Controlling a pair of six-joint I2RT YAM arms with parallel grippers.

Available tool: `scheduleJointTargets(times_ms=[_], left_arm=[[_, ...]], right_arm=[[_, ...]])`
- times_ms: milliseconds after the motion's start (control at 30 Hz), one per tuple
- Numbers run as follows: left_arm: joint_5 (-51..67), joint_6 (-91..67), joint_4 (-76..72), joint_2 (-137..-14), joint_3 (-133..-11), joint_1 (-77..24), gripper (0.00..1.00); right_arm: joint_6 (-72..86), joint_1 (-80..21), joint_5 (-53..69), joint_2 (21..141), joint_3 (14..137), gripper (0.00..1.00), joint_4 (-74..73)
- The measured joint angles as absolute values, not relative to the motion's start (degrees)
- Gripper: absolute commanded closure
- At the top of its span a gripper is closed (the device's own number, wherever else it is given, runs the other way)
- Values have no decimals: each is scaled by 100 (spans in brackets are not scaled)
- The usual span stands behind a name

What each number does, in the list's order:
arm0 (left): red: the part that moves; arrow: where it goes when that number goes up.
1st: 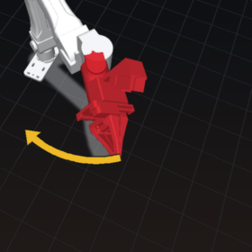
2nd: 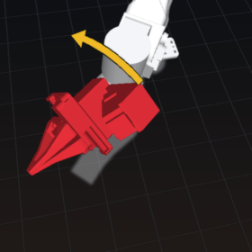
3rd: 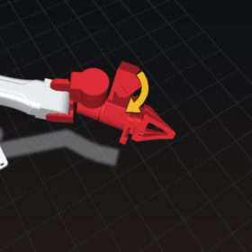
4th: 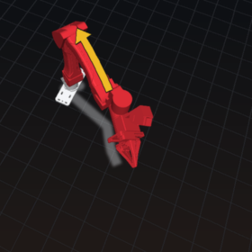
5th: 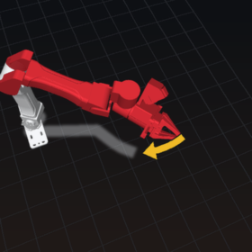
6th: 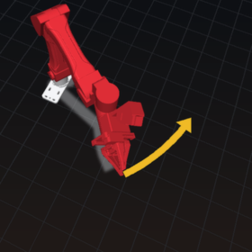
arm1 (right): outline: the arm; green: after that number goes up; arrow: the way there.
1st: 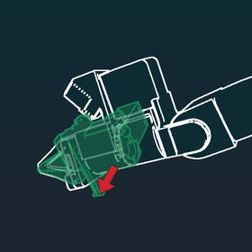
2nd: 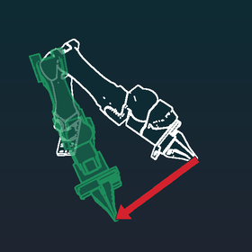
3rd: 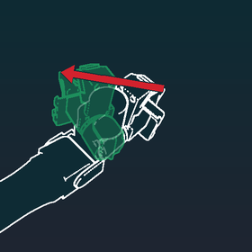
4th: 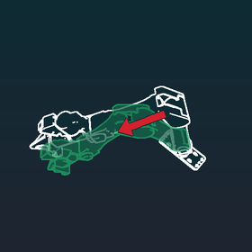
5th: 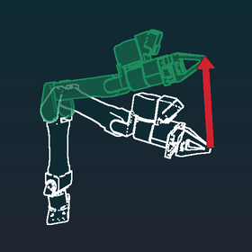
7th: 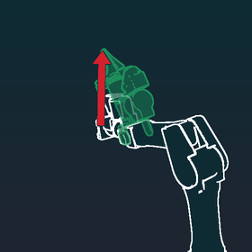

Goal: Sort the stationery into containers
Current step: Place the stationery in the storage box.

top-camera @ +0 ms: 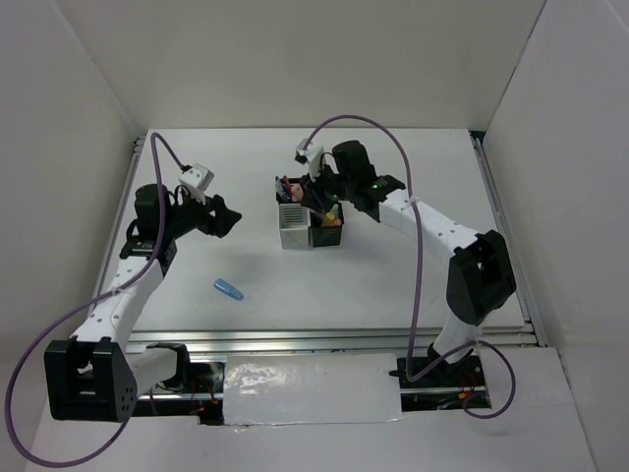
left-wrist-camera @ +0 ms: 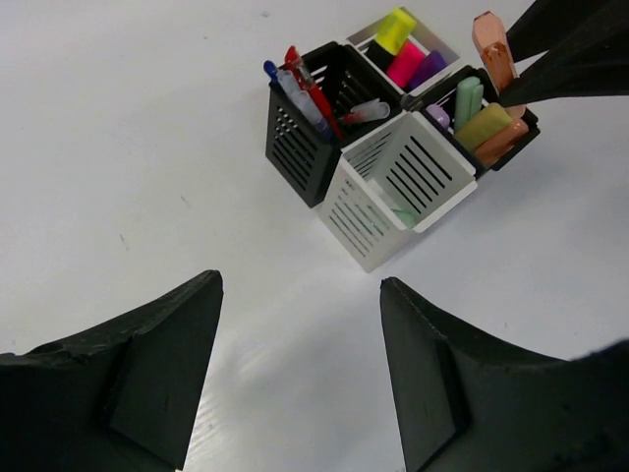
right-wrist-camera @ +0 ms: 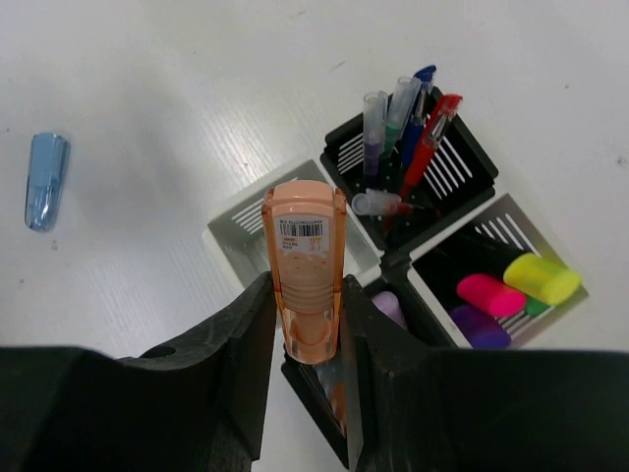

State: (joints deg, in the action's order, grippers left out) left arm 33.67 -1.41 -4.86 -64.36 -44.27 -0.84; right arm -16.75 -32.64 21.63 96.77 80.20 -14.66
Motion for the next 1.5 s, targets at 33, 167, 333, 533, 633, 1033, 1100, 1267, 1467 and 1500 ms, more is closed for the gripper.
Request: scheduleJointTargets(times_ms=[33, 167, 333, 533, 633, 1033, 1100, 1267, 1467, 1500], left_arm=[[3356, -117, -421, -6392, -4401, -27, 23], [3358, 121, -163, -6270, -4370, 152, 22], [3487, 460, 281, -6224, -4370, 333, 23], [3745, 926, 814, -6228, -4370, 489, 23], [3830, 1061, 943, -6257, -4370, 530, 23], [3966, 1216, 1140, -6434, -4370, 567, 24], [3994, 1214, 1162, -6440, -4370, 572, 24], [4038, 1219, 1184, -6466, -4372, 572, 24], [4040, 1238, 1208, -6519, -4372, 572, 25], [4040, 1253, 1210, -6530, -4372, 572, 24]], right_arm=[[-1623, -3319, 2158, 9765, 8060, 100, -1406], [-1487, -3461, 2141, 10005, 8180, 97, -1129], [-1433, -3610, 2152, 10261, 8322, 93, -910], [-1433, -3640, 2163, 10530, 8368, 91, -760], [-1433, -3651, 2161, 10606, 8368, 90, -738], [-1435, -3688, 2143, 10637, 8368, 82, -707], [-1435, -3688, 2143, 10637, 8368, 81, -707], [-1439, -3688, 2143, 10639, 8368, 77, -707], [-1448, -3691, 2139, 10639, 8368, 72, -714], [-1457, -3691, 2137, 10641, 8368, 71, -718]])
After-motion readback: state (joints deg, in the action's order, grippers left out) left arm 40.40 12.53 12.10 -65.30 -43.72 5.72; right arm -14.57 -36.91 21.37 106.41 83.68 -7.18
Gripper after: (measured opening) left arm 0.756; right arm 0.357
